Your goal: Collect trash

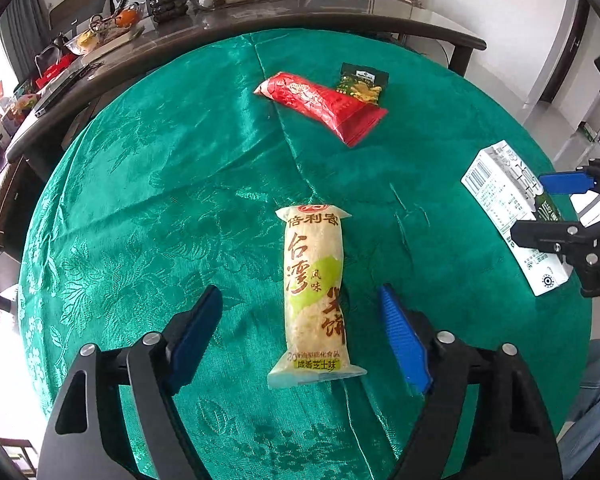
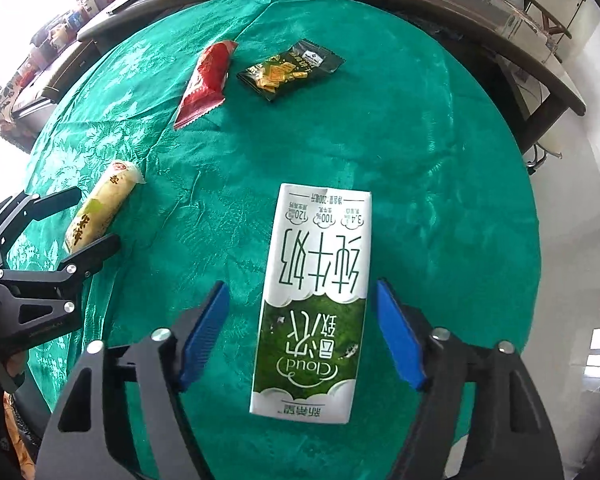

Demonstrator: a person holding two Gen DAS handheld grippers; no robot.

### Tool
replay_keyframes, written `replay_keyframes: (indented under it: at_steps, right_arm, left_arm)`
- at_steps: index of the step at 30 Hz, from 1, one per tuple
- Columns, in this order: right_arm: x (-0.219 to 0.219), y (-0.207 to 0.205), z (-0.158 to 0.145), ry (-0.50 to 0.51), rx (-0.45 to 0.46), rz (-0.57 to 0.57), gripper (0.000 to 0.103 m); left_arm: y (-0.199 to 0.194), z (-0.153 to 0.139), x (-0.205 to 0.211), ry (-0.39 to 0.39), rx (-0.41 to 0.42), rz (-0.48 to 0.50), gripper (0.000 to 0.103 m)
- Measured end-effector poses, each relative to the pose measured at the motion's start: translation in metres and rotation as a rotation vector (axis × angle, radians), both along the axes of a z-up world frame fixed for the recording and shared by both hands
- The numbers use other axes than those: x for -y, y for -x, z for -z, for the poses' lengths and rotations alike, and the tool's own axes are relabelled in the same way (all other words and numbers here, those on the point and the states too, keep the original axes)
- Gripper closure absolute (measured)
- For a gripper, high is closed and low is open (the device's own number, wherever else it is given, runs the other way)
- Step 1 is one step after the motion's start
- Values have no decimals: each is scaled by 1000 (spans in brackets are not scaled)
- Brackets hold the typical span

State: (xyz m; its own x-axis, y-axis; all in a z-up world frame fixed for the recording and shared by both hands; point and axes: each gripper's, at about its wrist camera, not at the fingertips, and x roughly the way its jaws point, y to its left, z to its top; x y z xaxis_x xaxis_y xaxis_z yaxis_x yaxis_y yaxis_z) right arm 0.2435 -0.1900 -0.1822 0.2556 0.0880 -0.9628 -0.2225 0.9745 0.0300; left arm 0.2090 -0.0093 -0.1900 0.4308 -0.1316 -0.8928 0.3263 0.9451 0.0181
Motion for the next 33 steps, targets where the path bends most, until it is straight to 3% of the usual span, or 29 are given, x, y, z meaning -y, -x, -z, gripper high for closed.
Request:
replay_keyframes:
  at_steps: [3,4,5,13,19,25,33]
  right_arm:
    - [4,0,-4,1,18,15,54]
    - [7,1,-6,-18,28,19,54]
    - [11,3,-9,-35,39,26,54]
    - [64,24,-40,-159,119,74,54]
    - [146,59,-53,-155,160,175,54]
    - [237,95,-38,-94,159,312,54]
    - [327,129,11,-77,122,469,54]
  left_arm:
    - [-1,2,4,13,-18,16,52]
    - [1,0,3,27,-19,18,69]
    - [1,-2,3,44,-22,20,80]
    - [17,-33,34,138,35,84,84]
    - [37,-60,108,231,57,220,85]
    - [64,-68,210,297,39,372,84]
    - [87,-41,334,281,-18,490,84]
